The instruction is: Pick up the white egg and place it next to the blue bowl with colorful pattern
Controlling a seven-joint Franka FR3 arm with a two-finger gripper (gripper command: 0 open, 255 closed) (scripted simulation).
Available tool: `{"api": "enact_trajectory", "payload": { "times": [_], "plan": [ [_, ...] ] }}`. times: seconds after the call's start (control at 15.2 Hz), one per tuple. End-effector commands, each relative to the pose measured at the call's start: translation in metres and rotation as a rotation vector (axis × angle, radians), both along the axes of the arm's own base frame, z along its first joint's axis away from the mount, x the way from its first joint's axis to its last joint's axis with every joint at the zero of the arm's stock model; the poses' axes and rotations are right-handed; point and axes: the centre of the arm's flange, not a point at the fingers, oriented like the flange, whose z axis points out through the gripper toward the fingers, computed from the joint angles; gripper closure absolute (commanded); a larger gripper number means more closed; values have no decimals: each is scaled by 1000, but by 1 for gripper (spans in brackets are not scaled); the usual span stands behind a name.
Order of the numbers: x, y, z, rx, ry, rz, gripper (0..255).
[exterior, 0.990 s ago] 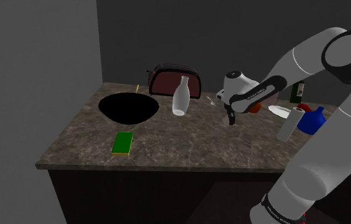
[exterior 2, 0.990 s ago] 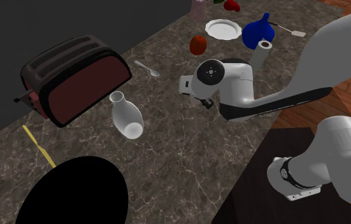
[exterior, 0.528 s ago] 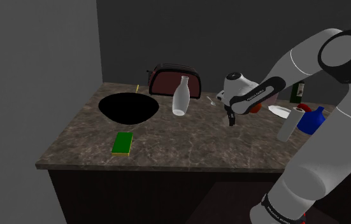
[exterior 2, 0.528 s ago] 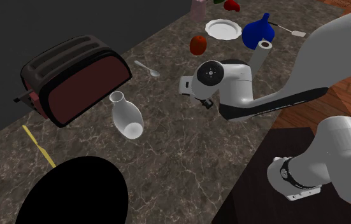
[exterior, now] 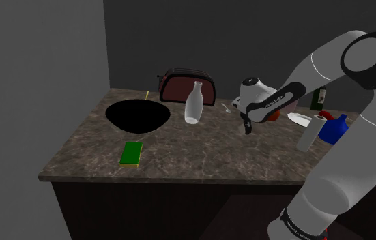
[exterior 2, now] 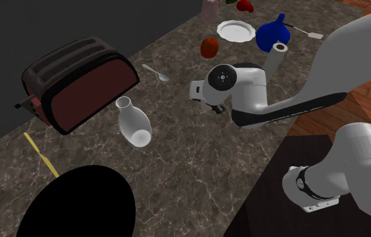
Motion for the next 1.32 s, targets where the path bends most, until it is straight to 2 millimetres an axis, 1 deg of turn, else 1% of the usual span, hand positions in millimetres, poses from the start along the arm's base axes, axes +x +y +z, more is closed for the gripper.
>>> {"api": "enact_trajectory", "payload": {
  "times": [0.0,0.13,1.25],
  "plan": [
    [0,0,0,0,0,0,255],
    [0,0,0,0,0,0,255],
    [0,0,90,0,0,0,255]
  ]
}}
